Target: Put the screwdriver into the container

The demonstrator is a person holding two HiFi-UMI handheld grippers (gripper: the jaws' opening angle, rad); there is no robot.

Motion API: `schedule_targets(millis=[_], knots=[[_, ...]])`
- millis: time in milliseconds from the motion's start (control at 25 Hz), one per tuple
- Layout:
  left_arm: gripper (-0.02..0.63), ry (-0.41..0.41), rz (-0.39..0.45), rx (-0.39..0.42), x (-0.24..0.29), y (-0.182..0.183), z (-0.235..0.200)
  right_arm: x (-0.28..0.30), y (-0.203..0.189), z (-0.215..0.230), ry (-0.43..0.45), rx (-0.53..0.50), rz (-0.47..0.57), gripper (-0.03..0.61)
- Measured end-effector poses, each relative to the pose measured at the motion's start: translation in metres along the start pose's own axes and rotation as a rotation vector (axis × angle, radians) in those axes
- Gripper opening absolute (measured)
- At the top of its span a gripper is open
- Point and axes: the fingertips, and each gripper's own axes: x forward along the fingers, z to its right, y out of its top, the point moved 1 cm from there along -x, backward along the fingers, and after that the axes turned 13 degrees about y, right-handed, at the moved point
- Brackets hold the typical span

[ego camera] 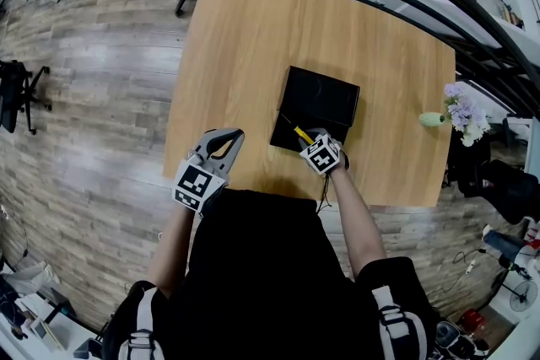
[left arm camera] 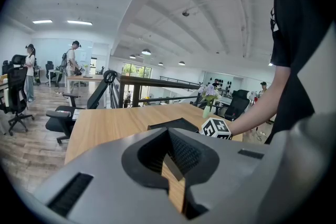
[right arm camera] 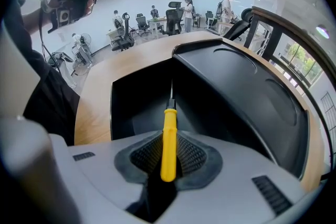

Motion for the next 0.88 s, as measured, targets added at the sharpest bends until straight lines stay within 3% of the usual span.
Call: schedule_targets(millis=[880], knots=[[0.023, -0.001, 0.027, 0.001, -0.005, 0.005, 0.003, -0.016, 0.01, -0.004, 0.002, -0.023, 0.039, 0.126]])
